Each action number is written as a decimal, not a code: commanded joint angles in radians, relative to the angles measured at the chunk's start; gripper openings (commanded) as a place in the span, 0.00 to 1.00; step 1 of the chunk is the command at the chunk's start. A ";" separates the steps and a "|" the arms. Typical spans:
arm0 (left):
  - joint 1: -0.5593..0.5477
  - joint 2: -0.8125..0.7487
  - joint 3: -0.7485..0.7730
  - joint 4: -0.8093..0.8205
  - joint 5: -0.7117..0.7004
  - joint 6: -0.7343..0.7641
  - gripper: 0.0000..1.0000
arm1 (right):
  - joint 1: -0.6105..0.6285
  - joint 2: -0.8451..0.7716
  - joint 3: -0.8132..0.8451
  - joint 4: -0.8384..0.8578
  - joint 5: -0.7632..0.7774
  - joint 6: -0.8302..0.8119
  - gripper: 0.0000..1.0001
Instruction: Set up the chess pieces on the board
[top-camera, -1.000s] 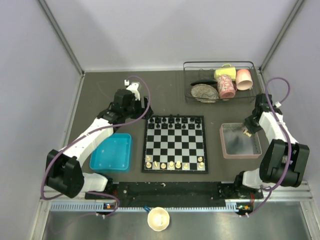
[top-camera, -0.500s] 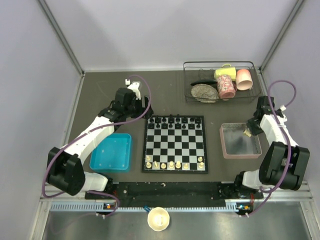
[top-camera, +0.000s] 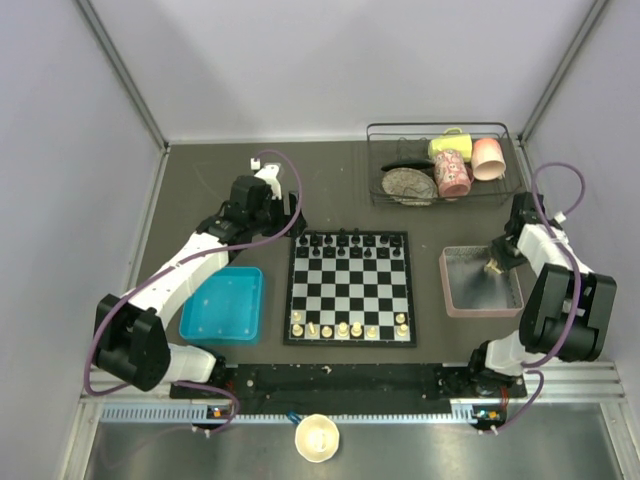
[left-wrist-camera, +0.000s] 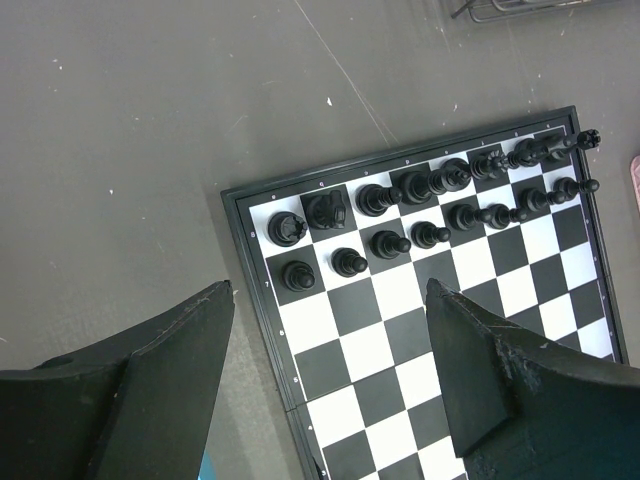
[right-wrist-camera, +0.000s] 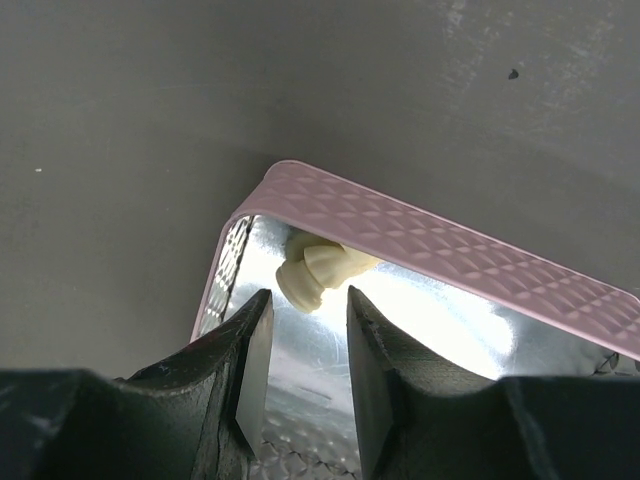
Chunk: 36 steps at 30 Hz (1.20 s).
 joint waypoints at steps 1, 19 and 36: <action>-0.002 -0.007 0.024 0.032 -0.002 0.005 0.82 | -0.015 0.025 0.017 0.041 0.011 -0.007 0.35; -0.001 0.001 0.020 0.040 0.000 0.005 0.82 | -0.014 0.089 0.003 0.071 0.003 -0.040 0.33; -0.001 -0.013 0.007 0.054 0.015 0.001 0.82 | -0.014 0.132 -0.025 0.078 -0.098 -0.108 0.27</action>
